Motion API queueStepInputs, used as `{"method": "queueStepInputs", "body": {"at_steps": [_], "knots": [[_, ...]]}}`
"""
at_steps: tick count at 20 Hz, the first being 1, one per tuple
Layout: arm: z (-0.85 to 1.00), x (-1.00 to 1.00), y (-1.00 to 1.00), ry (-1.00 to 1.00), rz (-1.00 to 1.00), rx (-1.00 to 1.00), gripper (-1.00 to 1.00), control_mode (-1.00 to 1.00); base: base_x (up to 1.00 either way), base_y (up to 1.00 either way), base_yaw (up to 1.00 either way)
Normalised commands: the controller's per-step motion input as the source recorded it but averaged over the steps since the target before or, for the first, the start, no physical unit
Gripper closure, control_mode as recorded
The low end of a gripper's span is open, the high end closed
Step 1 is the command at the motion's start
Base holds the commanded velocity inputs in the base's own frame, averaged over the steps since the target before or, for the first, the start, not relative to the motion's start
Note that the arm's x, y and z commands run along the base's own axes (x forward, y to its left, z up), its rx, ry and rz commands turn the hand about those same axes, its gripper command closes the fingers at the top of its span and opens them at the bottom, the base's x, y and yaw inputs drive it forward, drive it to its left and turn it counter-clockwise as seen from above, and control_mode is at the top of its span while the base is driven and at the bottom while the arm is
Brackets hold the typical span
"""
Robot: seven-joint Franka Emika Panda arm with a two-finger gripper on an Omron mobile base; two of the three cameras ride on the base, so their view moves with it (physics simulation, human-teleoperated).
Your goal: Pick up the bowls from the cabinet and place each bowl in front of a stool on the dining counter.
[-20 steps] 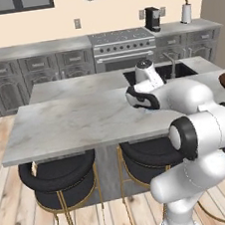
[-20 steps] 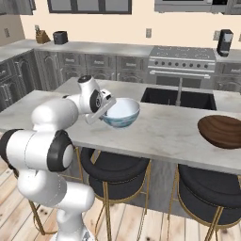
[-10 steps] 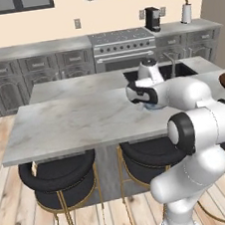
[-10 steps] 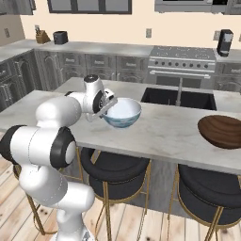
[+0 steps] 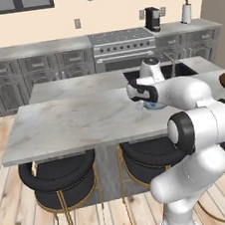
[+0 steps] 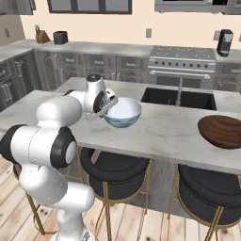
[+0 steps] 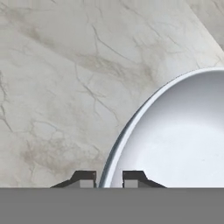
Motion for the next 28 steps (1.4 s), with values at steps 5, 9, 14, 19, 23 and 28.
{"method": "queueStepInputs", "body": {"at_steps": [5, 9, 14, 19, 23, 28], "knots": [[0.0, 0.0, 0.0, 0.0, 0.0, 0.01, -1.0, -1.0, 0.0, 0.0, 0.0], [0.15, 0.0, 0.0, 0.0, 0.0, -0.01, -1.0, -1.0, 0.0, 0.0, 0.0], [0.72, -0.14, 0.0, 0.0, -0.01, -0.04, -1.0, -1.0, 0.0, 0.0, 0.0], [1.0, -0.8, 0.0, 0.01, -0.09, 0.01, -1.0, -1.0, 0.0, 0.0, 0.0], [1.0, -0.83, -0.03, 0.07, -0.2, 0.02, -1.0, -1.0, 0.0, 0.0, 0.0], [0.56, -1.0, -0.01, 0.05, -0.17, 0.05, -1.0, -1.0, 0.0, 0.0, 0.0]]}}
